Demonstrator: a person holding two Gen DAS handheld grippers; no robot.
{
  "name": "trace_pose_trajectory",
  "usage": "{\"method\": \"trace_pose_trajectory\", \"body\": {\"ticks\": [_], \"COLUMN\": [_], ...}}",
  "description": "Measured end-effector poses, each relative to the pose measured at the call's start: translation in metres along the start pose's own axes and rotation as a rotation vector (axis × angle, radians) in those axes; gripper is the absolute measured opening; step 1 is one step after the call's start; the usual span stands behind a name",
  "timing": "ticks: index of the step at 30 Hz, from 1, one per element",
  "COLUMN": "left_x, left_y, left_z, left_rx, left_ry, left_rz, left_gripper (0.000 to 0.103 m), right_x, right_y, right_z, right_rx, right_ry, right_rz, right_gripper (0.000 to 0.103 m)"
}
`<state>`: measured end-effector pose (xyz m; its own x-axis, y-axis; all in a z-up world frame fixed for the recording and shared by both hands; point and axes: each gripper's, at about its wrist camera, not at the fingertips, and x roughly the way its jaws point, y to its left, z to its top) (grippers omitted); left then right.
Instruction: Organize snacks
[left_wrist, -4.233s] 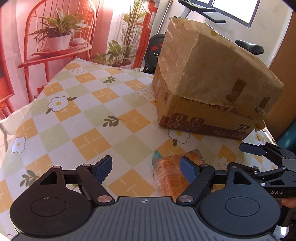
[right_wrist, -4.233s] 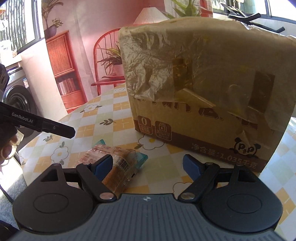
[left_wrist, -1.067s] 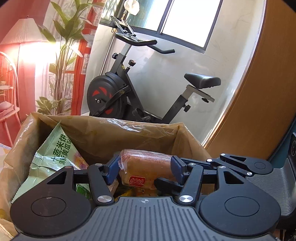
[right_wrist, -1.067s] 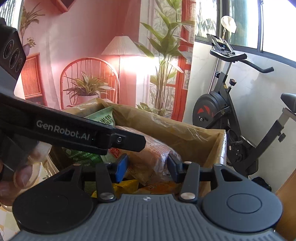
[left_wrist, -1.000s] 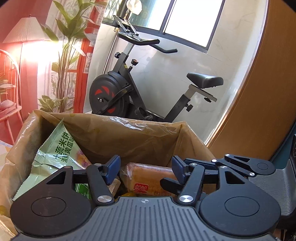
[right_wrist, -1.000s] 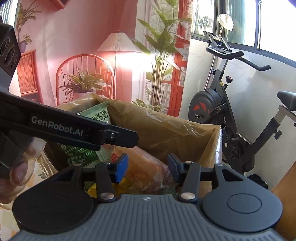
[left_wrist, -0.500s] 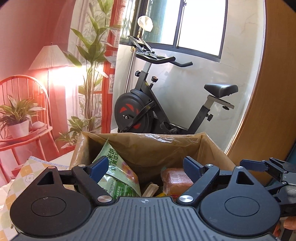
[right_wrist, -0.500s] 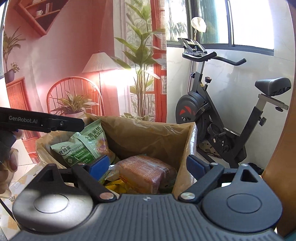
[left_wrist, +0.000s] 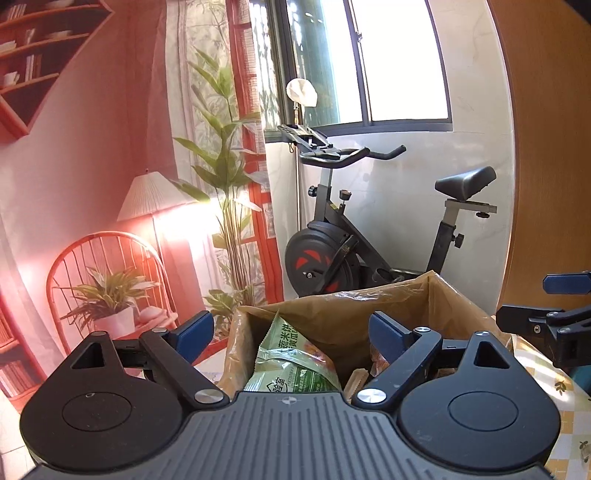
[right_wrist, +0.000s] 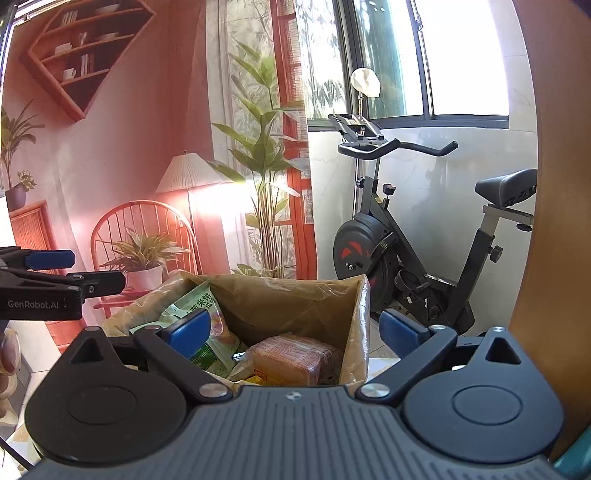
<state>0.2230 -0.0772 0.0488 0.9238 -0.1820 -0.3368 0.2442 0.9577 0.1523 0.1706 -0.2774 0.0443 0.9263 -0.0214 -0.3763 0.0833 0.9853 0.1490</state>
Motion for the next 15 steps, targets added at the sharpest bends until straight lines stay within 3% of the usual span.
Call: {"method": "trace_pose_trajectory", "body": {"ticks": [6, 15], "left_x": [-0.034, -0.077], "left_y": [0.015, 0.014], "left_z": [0.001, -0.001], "left_rx": [-0.087, -0.078], "left_ry": [-0.007, -0.048], "left_rz": [-0.057, -0.021], "left_gripper": [0.093, 0.093], "right_x": [-0.033, -0.063], "right_y": [0.016, 0.038], "right_z": [0.002, -0.004], "right_rx": [-0.002, 0.018], "right_ry": [-0.017, -0.014], "right_rz": [-0.014, -0.028], "right_gripper": [0.102, 0.102]}}
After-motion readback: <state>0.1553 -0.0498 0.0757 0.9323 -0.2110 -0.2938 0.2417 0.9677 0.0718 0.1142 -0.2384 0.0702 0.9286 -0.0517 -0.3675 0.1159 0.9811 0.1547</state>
